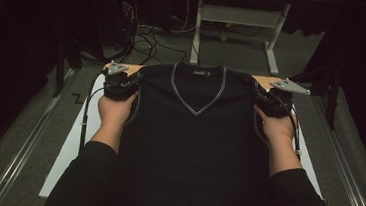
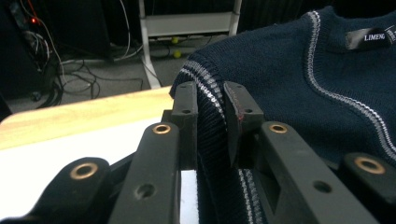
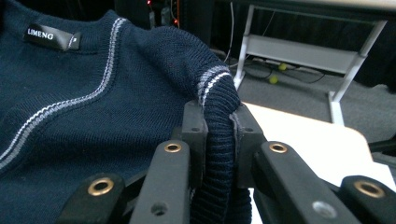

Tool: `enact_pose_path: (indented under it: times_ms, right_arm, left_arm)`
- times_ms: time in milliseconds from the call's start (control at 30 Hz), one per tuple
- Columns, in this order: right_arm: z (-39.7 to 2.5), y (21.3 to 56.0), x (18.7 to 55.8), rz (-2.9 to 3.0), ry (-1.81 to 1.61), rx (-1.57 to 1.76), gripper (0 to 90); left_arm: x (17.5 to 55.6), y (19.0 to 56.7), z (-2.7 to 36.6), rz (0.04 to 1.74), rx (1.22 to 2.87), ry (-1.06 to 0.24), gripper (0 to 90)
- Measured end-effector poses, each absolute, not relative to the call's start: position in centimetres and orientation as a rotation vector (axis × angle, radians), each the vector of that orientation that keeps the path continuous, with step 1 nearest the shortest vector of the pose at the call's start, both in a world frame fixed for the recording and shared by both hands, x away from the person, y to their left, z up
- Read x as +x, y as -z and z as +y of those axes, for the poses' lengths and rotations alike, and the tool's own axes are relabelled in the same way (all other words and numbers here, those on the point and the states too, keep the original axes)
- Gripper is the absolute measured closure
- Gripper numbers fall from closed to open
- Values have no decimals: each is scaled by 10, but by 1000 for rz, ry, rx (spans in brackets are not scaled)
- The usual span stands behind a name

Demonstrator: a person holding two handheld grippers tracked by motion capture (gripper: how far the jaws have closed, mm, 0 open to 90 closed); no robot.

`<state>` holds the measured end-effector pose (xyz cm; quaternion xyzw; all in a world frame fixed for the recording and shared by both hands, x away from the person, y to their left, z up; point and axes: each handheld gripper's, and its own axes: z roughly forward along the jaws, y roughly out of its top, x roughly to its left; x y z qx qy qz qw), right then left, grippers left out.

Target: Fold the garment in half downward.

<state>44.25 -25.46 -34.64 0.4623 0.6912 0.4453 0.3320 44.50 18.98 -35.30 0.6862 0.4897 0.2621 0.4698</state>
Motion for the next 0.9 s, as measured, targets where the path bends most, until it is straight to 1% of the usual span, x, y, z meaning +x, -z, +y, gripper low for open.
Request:
enact_pose_path:
  times_ms: [300,767,900]
  right_arm:
    - [-253,320,451,1744,-1186,1174,798]
    - [-251,260,458,1631,-1240,1109,797]
    - [-251,256,460,1631,-1249,1103,797]
  left_arm:
    - [456,328,196,1177,1649,-674,730]
    - [463,277,197,1128,1590,-766,734]
    - [466,276,198,1126,1606,-757,734]
